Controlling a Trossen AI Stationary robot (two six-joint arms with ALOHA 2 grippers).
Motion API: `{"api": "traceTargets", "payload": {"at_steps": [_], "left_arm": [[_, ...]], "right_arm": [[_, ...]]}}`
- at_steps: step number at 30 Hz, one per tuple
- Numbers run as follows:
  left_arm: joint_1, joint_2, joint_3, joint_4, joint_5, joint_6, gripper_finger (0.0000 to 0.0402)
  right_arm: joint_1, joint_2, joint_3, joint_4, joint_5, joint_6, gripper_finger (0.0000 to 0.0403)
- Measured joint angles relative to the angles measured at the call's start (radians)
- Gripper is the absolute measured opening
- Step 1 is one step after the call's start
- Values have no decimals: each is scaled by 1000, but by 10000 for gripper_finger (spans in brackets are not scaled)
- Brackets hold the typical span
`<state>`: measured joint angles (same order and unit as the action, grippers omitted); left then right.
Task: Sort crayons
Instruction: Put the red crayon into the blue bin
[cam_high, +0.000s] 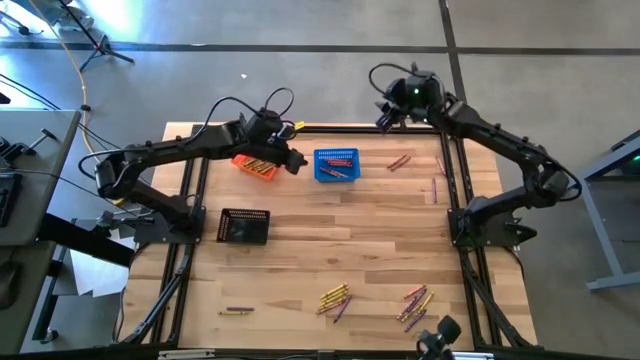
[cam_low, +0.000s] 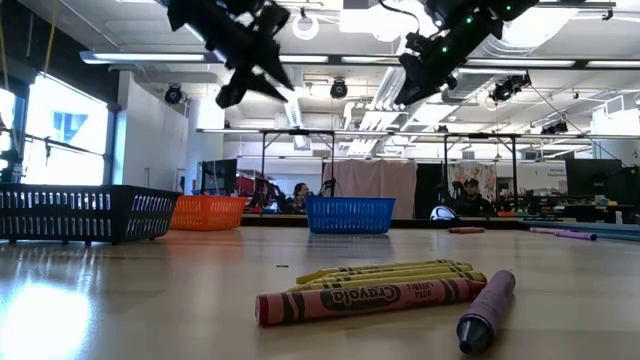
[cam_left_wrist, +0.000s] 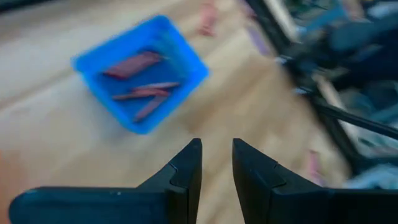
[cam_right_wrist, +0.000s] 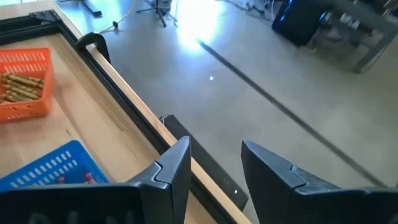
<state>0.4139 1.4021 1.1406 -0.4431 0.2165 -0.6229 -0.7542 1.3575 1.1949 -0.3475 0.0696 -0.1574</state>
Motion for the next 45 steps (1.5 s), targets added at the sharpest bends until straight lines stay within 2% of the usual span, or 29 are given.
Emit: {"api": "traceTargets", "payload": {"at_steps": [7,14,17,24,29,34,39,45], "left_arm": [[-113,0,91,-1,153,-58,74],[-211,0,126,0,159,-237,74],[-243,0,126,-4,156,-289,74],[-271,0,126,-45,107,-292,74],[-271,0,126,-142,123,-230,74],[-271,0,126,-334,188,-91,74],[-271,0,126,-513,198,45,74],[-271,0,126,-616,154,177,74]], "right_arm": [[-74,0,39,-102,-75,0,128],[-135,4,39,-182,-119,-53,128],[-164,18,39,-237,-156,-157,128],[-202,92,39,-378,-296,-456,128],[-199,185,39,-507,-309,-691,128],[-199,293,39,-627,-299,-887,128],[-184,366,39,-693,-265,-917,128],[-160,404,39,-704,-265,-942,128]]}}
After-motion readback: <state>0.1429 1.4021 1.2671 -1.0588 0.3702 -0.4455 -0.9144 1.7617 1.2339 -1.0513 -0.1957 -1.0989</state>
